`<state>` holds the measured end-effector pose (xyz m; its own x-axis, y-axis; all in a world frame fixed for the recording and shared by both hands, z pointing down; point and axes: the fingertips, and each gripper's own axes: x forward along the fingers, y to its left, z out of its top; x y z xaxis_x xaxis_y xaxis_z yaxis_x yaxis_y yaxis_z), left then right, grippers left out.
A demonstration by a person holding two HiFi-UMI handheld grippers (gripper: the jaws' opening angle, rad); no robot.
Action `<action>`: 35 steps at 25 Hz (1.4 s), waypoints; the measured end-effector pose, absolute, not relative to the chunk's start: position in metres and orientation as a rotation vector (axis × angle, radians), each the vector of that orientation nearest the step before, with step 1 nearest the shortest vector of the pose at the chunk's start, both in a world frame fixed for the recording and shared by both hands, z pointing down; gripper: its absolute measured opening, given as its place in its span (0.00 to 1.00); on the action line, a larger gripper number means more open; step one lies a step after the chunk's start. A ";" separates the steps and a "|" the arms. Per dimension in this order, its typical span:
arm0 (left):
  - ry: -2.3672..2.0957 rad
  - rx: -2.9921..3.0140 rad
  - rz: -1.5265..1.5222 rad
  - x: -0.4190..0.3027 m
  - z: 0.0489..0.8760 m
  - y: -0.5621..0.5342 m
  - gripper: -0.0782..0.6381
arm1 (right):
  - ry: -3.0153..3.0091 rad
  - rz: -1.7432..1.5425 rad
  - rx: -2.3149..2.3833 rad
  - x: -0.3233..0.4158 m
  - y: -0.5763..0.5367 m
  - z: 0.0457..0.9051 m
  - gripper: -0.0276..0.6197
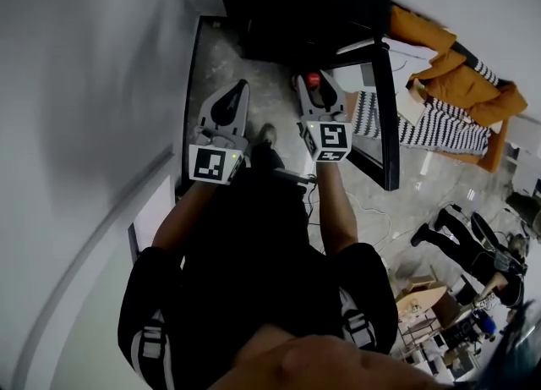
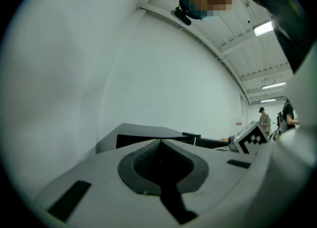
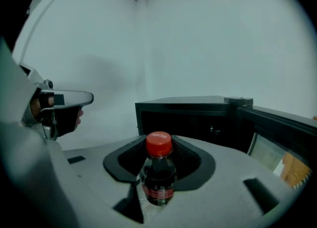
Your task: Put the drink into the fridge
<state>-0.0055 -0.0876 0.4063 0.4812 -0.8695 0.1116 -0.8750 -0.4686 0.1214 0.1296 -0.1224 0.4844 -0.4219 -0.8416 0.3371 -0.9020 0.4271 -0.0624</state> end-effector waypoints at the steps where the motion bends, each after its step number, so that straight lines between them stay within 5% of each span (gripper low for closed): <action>1: -1.515 2.562 0.053 -0.006 0.409 -0.093 0.12 | -2.425 0.340 1.522 0.129 -0.128 0.488 0.26; 35: -1.386 2.539 0.081 -0.017 0.483 -0.156 0.12 | -2.347 0.328 1.580 0.111 -0.274 0.634 0.26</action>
<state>-0.0167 -0.1560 0.4827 0.5465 -0.8209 0.1656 -0.8346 -0.5175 0.1886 0.1113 -0.2742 0.6342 -0.3549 -0.8615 0.3632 -0.9281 0.3715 -0.0256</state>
